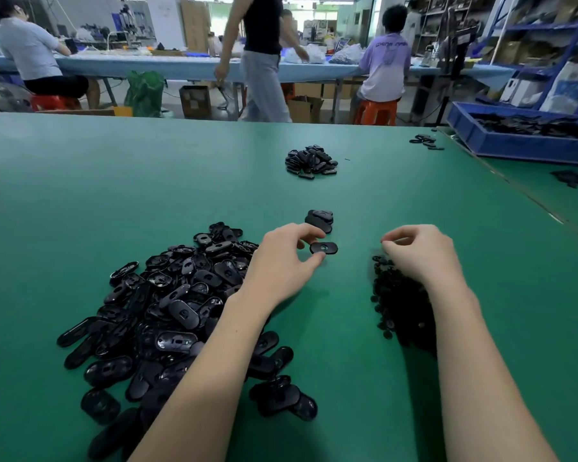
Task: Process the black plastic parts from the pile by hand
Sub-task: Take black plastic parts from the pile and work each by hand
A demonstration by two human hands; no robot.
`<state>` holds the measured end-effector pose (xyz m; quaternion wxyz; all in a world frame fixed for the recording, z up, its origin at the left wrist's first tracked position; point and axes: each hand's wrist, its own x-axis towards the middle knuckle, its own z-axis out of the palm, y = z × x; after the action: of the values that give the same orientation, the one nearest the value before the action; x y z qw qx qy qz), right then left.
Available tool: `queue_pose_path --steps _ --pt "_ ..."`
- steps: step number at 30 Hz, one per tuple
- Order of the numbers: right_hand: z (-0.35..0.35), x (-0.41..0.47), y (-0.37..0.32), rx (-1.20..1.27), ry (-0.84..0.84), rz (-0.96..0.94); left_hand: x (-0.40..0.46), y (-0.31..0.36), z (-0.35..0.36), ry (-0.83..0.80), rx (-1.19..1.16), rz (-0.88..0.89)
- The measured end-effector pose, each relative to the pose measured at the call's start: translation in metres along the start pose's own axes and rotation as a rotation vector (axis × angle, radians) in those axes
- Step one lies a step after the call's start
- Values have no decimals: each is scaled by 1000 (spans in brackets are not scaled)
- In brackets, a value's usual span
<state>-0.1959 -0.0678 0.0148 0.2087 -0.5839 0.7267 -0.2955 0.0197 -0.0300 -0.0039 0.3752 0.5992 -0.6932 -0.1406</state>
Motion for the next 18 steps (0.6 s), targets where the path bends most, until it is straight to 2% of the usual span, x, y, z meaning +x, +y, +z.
queue_pose_path --steps 7,18 --pt "8 -1 4 -164 -46 13 0 -3 2 -26 -2 29" --pt "16 -1 1 -236 -36 34 -1 -2 1 -42 -22 10"
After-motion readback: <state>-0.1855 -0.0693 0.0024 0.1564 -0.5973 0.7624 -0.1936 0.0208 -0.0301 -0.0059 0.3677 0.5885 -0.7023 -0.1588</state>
